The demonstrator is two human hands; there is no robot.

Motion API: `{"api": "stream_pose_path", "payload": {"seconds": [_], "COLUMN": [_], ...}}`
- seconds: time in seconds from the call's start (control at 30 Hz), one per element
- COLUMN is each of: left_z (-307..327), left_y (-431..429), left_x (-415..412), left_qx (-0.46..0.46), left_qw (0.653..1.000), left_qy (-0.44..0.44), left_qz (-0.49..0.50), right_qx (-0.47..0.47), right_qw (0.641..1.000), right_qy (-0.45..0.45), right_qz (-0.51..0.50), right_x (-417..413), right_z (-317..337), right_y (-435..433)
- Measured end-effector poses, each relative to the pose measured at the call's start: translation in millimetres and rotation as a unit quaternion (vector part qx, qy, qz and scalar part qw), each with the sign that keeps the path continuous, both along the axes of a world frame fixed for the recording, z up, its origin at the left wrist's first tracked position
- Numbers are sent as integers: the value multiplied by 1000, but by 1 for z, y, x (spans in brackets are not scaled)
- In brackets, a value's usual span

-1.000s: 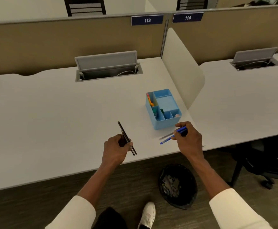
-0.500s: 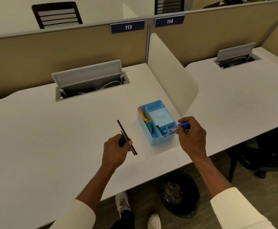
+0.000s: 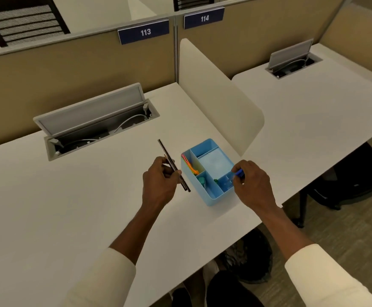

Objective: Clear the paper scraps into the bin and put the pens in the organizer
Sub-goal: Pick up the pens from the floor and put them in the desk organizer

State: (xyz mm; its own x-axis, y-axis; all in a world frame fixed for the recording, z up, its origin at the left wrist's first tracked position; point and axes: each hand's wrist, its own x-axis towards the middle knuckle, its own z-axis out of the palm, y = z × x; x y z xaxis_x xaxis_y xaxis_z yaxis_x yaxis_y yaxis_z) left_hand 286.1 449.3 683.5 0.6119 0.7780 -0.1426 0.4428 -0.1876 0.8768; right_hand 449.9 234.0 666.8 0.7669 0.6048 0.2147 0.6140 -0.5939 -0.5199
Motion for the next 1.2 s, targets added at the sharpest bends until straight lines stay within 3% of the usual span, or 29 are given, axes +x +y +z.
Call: {"api": "stream_pose_path", "payload": {"seconds": [0.53, 0.67, 1.2], "left_z": [-4, -20, -50], "left_y": [14, 13, 7], "left_x": [132, 139, 141], "left_qx": [62, 78, 108], "left_qw": [997, 992, 979], "left_qy": [-6, 18, 108], "left_qz": [47, 94, 133], "right_qx": [-86, -80, -23], "right_qw": [994, 993, 995], "right_qy": [44, 50, 90], "right_qz": [60, 68, 45], "right_x": [6, 8, 12], "right_z": [-42, -41, -51], "right_y": [-8, -13, -15]}}
